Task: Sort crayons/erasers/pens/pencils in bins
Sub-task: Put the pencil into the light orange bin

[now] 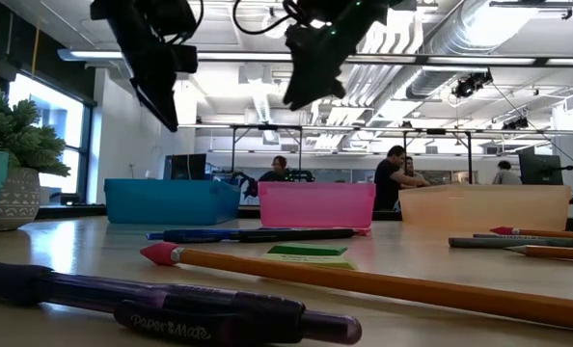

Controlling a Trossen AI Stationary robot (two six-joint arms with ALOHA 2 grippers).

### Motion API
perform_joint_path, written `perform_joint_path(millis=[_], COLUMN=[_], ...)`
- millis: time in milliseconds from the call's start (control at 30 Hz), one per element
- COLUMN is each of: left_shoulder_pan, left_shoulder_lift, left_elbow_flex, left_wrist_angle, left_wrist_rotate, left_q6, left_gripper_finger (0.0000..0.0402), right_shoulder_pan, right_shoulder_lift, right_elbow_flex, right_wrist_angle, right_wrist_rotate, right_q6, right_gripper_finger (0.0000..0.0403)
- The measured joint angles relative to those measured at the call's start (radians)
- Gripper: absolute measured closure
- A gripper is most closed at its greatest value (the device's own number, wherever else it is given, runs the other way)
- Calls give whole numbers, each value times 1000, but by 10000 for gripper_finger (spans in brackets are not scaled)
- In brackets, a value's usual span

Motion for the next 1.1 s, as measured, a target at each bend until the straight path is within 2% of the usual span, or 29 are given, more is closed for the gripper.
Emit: perform_joint_path(millis=[267,400,533,700,1100], left_shoulder_pan=[-147,-219,-263,-300,-372], left_shoulder_lift=[-9,-9,-9,-8,-8], left_elbow_flex=[-12,-12,-12,-12,-12], left_wrist_angle=[6,6,3,1,1], left_wrist_rotate=[-101,-174,-191,-195,-197], left_q6=[-152,-190,-223,-274,-362], left_gripper_finger=[186,186,186,186,186], right_shoulder_pan=[66,107,145,189,249], right_shoulder_lift=[-11,-11,-11,-58,-303], right_elbow_flex=[0,-1,-6,-126,-466], right_wrist_angle=[-308,-379,-442,-430,-304], right_wrist_rotate=[0,0,9,50,122], right_q6=[-31,-43,-43,7,345], right_gripper_finger=[279,279,279,279,279])
